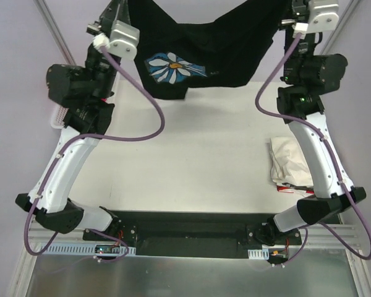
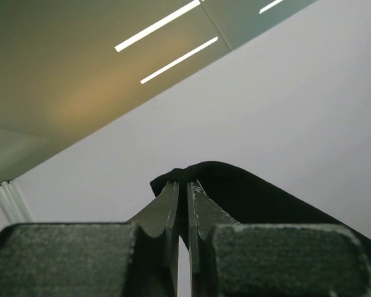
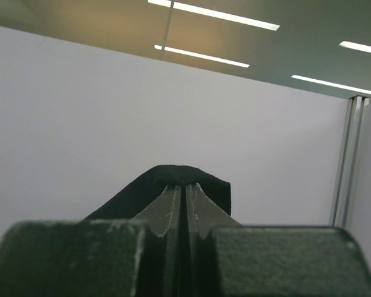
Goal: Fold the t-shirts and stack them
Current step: Flatten out the tshirt
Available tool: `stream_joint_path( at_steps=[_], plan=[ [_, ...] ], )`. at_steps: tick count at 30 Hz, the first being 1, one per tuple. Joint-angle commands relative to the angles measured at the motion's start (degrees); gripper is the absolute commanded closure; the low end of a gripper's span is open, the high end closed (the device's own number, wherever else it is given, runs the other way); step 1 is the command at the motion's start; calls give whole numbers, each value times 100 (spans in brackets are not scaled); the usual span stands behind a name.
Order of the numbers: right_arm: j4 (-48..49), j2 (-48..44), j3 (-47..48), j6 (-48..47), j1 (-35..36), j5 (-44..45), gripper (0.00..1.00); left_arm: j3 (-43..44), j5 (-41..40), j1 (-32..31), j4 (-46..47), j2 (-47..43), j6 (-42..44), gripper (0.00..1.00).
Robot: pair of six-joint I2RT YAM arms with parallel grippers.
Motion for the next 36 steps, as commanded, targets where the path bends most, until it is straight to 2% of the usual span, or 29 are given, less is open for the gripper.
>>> stream_joint_path(
  at_steps=[1, 7, 14, 18, 23, 25, 29, 33, 36],
  plan=[
    [138, -708, -42, 56, 114, 79, 99, 47, 107, 52, 247, -707, -99, 100],
    [-20, -1446, -683, -164, 474, 237, 99, -172, 134, 34, -132, -1331, -380, 100],
    [-206, -1895, -816, -498, 861, 334, 99, -76, 125, 17, -387, -1622, -565, 100],
    [-179, -1878, -834, -621, 879, 369, 99, 55, 81, 17, -404, -1526, -557, 100],
    [119, -1483, -878, -920, 870, 545, 99, 152, -112, 26, -98, -991, -346, 100],
    [207, -1203, -816, -938, 782, 580, 99, 144, -252, 26, 104, -648, -179, 100],
    [216, -368, -115, -481, 194, 528, 99, 205, -227, 96, 676, 82, 41, 100],
    [295, 2, 115, -130, -237, 448, 99, 354, 10, 245, 756, 250, 32, 100],
    [261, 64, 256, 546, -816, 493, 99, 372, 37, 342, 703, 118, 208, 100]
  ],
)
